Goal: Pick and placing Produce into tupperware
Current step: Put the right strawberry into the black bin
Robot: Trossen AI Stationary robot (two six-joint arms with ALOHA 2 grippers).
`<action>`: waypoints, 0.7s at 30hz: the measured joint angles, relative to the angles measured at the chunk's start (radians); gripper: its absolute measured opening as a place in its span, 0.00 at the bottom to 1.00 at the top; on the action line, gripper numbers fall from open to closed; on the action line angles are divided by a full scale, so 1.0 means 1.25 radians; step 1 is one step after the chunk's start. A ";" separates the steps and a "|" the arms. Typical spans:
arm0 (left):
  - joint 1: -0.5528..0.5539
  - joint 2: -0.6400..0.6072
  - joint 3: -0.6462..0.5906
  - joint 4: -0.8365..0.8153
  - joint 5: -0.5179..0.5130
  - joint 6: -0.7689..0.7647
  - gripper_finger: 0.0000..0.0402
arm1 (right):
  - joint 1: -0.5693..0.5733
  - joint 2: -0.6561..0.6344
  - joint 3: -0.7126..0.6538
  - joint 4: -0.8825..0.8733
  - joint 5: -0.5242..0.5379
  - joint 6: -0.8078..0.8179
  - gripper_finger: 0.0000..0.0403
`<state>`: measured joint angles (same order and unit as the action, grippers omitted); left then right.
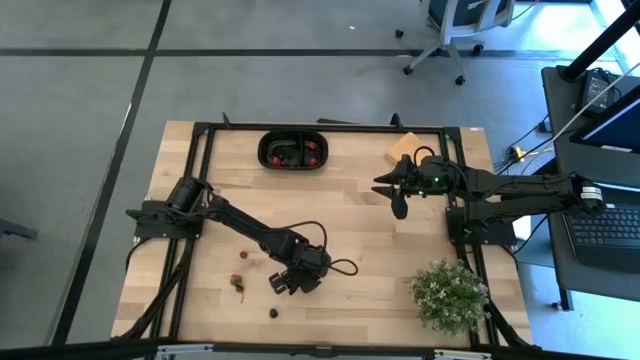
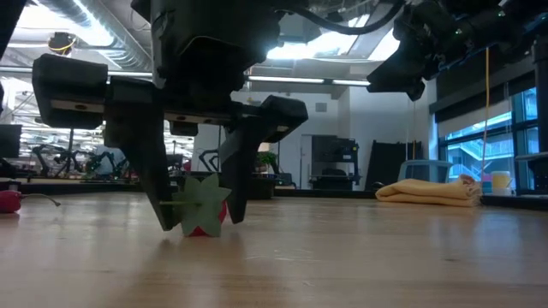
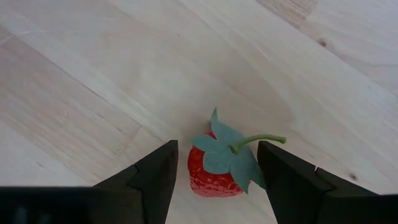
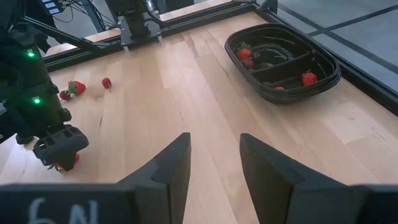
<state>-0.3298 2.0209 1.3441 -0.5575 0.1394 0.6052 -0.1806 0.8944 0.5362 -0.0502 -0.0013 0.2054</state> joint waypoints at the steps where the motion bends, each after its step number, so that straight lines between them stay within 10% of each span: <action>1: 0.000 0.000 0.000 0.000 0.000 0.000 0.53 | 0.000 0.000 0.000 0.000 0.000 0.000 0.35; 21: 0.010 -0.008 0.000 -0.005 0.000 -0.067 0.34 | 0.000 0.000 0.000 0.000 0.000 0.003 0.35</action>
<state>-0.3167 2.0112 1.3441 -0.5644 0.1394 0.5220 -0.1806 0.8944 0.5362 -0.0502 -0.0013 0.2089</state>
